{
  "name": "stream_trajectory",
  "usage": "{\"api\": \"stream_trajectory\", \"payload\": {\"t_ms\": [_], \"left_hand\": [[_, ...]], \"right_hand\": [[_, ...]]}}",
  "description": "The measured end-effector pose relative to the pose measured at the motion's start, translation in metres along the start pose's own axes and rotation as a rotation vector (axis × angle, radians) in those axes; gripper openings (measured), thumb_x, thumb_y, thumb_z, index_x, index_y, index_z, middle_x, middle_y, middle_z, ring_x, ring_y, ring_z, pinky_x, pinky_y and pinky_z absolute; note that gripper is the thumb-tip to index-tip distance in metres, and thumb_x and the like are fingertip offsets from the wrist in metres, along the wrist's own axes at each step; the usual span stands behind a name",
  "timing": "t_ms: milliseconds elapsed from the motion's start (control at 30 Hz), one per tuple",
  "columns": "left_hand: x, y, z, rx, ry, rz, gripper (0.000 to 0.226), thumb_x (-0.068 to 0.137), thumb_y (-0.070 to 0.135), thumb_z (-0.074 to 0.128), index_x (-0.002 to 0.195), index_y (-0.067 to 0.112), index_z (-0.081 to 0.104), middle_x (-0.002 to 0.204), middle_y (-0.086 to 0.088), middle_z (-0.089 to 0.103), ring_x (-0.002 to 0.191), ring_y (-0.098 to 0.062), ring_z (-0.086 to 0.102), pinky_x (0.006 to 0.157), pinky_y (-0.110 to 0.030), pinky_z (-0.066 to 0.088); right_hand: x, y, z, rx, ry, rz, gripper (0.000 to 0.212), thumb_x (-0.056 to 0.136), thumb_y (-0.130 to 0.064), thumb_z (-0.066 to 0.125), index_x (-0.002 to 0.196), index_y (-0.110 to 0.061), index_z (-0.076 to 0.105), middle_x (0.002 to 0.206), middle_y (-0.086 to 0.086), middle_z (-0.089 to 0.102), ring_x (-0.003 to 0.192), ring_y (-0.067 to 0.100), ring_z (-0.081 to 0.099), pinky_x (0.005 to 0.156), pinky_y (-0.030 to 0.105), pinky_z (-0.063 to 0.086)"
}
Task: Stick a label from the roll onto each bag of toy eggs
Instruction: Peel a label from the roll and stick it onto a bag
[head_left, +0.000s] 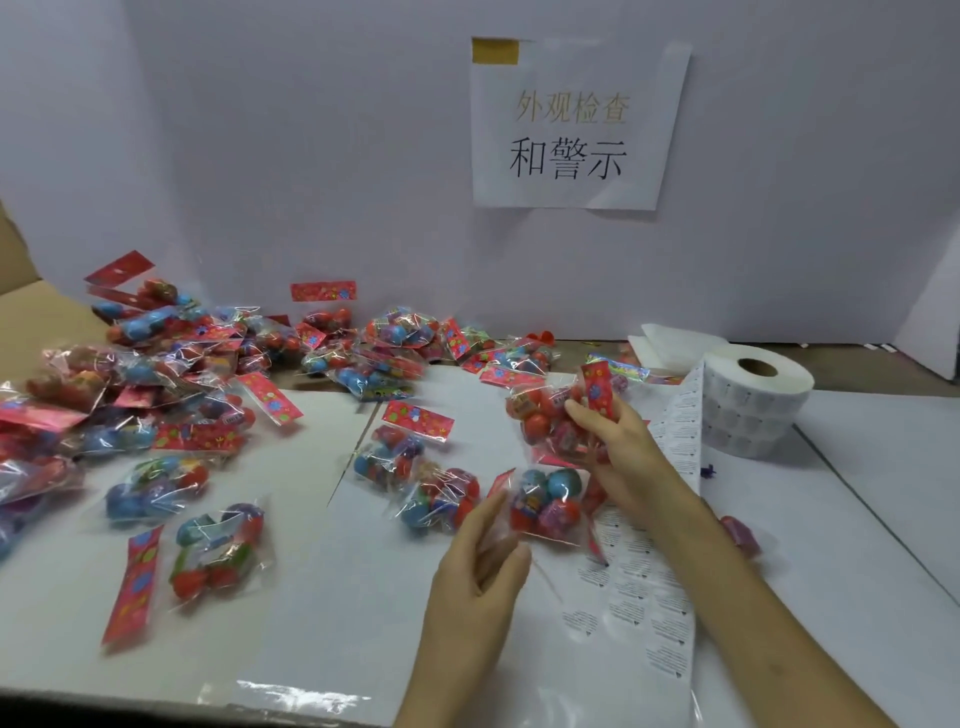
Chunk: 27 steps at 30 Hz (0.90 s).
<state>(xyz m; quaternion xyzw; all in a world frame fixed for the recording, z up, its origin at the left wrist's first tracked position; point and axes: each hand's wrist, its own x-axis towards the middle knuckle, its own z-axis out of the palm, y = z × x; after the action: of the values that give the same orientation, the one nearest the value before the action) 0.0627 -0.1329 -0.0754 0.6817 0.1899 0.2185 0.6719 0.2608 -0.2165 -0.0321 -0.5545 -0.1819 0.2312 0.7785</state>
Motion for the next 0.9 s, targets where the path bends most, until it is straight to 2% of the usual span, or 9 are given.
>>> {"api": "stream_trajectory", "payload": {"t_ms": [133, 200, 333, 400, 567, 667, 733, 800, 900], "left_hand": [[-0.001, 0.001, 0.001, 0.011, -0.013, 0.016, 0.050, 0.099, 0.015, 0.065, 0.132, 0.051, 0.057, 0.124, 0.044, 0.060, 0.114, 0.011, 0.062, 0.106, -0.035, 0.053], [-0.002, 0.002, 0.001, 0.002, -0.022, 0.030, 0.050, 0.099, 0.013, 0.066, 0.131, 0.050, 0.058, 0.125, 0.042, 0.060, 0.111, 0.007, 0.065, 0.104, -0.032, 0.054], [-0.002, 0.002, 0.002, -0.106, -0.033, 0.018, 0.045, 0.099, 0.006, 0.062, 0.133, 0.036, 0.061, 0.123, 0.016, 0.071, 0.090, -0.024, 0.076, 0.070, -0.035, 0.062], [-0.003, 0.005, 0.003, -0.169, -0.030, 0.001, 0.040, 0.098, 0.010, 0.065, 0.133, 0.029, 0.060, 0.123, 0.008, 0.070, 0.082, -0.031, 0.076, 0.061, -0.036, 0.061], [-0.003, 0.015, -0.001, -0.333, 0.051, 0.035, 0.047, 0.080, 0.027, 0.072, 0.125, 0.022, 0.060, 0.113, -0.002, 0.077, 0.079, -0.038, 0.077, 0.066, -0.031, 0.062], [0.005, 0.021, -0.003, -0.412, 0.118, 0.048, 0.053, 0.076, 0.034, 0.079, 0.124, 0.021, 0.059, 0.110, -0.005, 0.077, 0.086, -0.035, 0.078, 0.070, -0.029, 0.062], [0.014, 0.024, -0.002, -0.393, 0.124, 0.039, 0.054, 0.076, 0.036, 0.089, 0.122, 0.026, 0.062, 0.111, -0.005, 0.077, 0.096, -0.028, 0.077, 0.077, -0.029, 0.063], [0.023, 0.028, 0.000, -0.328, 0.087, 0.032, 0.054, 0.074, 0.040, 0.086, 0.121, 0.029, 0.062, 0.111, -0.005, 0.077, 0.100, -0.023, 0.076, 0.083, -0.030, 0.062], [0.034, 0.032, 0.008, -0.241, 0.037, 0.048, 0.053, 0.071, 0.038, 0.091, 0.117, 0.024, 0.067, 0.103, -0.007, 0.078, 0.094, -0.021, 0.077, 0.079, -0.027, 0.060]], "right_hand": [[-0.004, -0.002, -0.001, -0.094, -0.035, -0.083, 0.037, 0.081, -0.024, 0.075, 0.116, -0.017, 0.068, 0.107, 0.006, 0.077, 0.102, 0.025, 0.073, 0.086, 0.034, 0.059], [-0.007, -0.003, 0.001, -0.128, -0.056, -0.106, 0.039, 0.078, -0.027, 0.077, 0.115, -0.018, 0.069, 0.107, 0.007, 0.077, 0.100, 0.027, 0.074, 0.080, 0.032, 0.060], [-0.011, -0.007, 0.002, -0.136, -0.073, -0.116, 0.028, 0.077, -0.025, 0.080, 0.104, -0.022, 0.076, 0.107, 0.011, 0.076, 0.100, 0.032, 0.074, 0.076, 0.035, 0.061], [-0.013, -0.012, 0.003, -0.124, -0.076, -0.093, 0.022, 0.075, -0.024, 0.079, 0.098, -0.023, 0.078, 0.104, 0.011, 0.076, 0.099, 0.031, 0.074, 0.074, 0.035, 0.061], [-0.017, -0.019, 0.006, -0.141, -0.155, -0.049, 0.015, 0.079, -0.021, 0.081, 0.093, -0.023, 0.079, 0.098, 0.008, 0.076, 0.091, 0.025, 0.074, 0.070, 0.033, 0.061], [-0.018, -0.020, 0.005, -0.147, -0.205, -0.062, 0.019, 0.081, -0.018, 0.078, 0.100, -0.020, 0.078, 0.100, 0.010, 0.075, 0.092, 0.026, 0.075, 0.073, 0.036, 0.062], [-0.018, -0.019, 0.005, -0.174, -0.226, -0.079, 0.027, 0.079, -0.019, 0.080, 0.106, -0.019, 0.075, 0.104, 0.012, 0.076, 0.097, 0.029, 0.074, 0.078, 0.037, 0.062], [-0.018, -0.018, 0.005, -0.225, -0.220, -0.092, 0.028, 0.075, -0.024, 0.083, 0.102, -0.026, 0.076, 0.100, 0.007, 0.077, 0.095, 0.028, 0.075, 0.079, 0.037, 0.062], [-0.019, -0.018, 0.003, -0.313, -0.210, -0.155, 0.026, 0.075, -0.027, 0.086, 0.099, -0.028, 0.076, 0.094, 0.004, 0.077, 0.090, 0.027, 0.075, 0.081, 0.037, 0.061]]}}
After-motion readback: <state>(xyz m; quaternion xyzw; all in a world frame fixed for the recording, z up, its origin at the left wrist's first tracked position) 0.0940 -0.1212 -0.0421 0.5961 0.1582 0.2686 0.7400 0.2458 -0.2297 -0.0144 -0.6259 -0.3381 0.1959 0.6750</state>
